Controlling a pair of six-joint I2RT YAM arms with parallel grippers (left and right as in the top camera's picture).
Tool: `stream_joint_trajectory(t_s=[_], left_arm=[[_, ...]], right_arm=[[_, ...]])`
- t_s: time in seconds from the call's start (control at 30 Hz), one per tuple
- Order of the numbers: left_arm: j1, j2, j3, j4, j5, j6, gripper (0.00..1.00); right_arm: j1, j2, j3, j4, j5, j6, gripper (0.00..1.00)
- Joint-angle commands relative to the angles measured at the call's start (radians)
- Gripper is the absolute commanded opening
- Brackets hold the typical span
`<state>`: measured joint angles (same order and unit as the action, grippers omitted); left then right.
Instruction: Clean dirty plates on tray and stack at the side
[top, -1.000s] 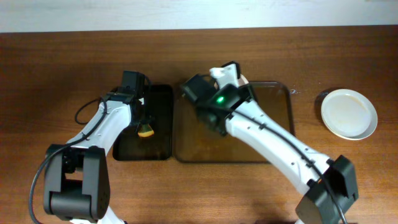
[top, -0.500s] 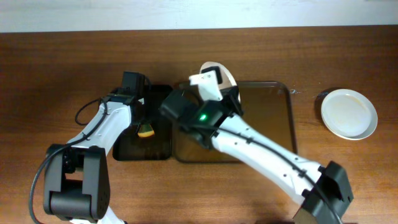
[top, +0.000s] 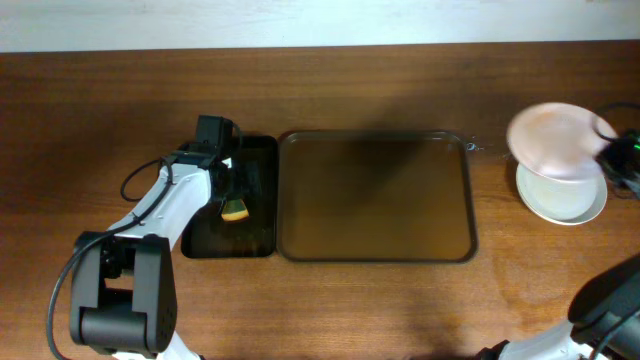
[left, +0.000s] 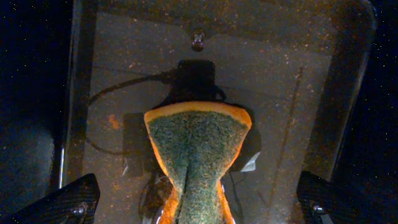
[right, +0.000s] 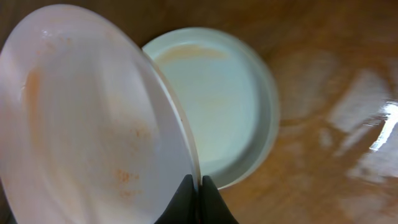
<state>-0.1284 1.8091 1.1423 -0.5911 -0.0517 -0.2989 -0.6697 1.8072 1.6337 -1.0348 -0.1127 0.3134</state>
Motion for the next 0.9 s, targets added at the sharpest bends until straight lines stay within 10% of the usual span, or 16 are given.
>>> stream_joint_trajectory(t_s=[0.0,0.17,0.23,0.27,0.3,0.87], left_arm=[[0.005,0.003,-0.006,0.000,0.004,0.000,1.00],[0.004,0.003,-0.006,0.000,0.004,0.000,1.00],[0.004,0.003,-0.006,0.000,0.004,0.000,1.00],[0.004,0.003,-0.006,0.000,0.004,0.000,1.00],[0.005,0.003,-0.006,0.000,0.004,0.000,1.00],[0.007,0.003,-0.006,0.000,0.004,0.000,1.00]], right_arm=[[-0.096,0.036,-0.045,0.037,-0.046,-0.021,0.04],[-0.111,0.126,-0.123,0.146,-0.034,-0.021,0.04],[-0.111,0.129,-0.123,0.149,-0.034,-0.021,0.50],[-0.111,0.129,-0.123,0.144,-0.055,-0.021,0.89],[-0.111,0.129,-0.123,0.130,-0.111,-0.022,1.00],[0.500,0.128,-0.115,0.101,-0.347,-0.257,0.98]])
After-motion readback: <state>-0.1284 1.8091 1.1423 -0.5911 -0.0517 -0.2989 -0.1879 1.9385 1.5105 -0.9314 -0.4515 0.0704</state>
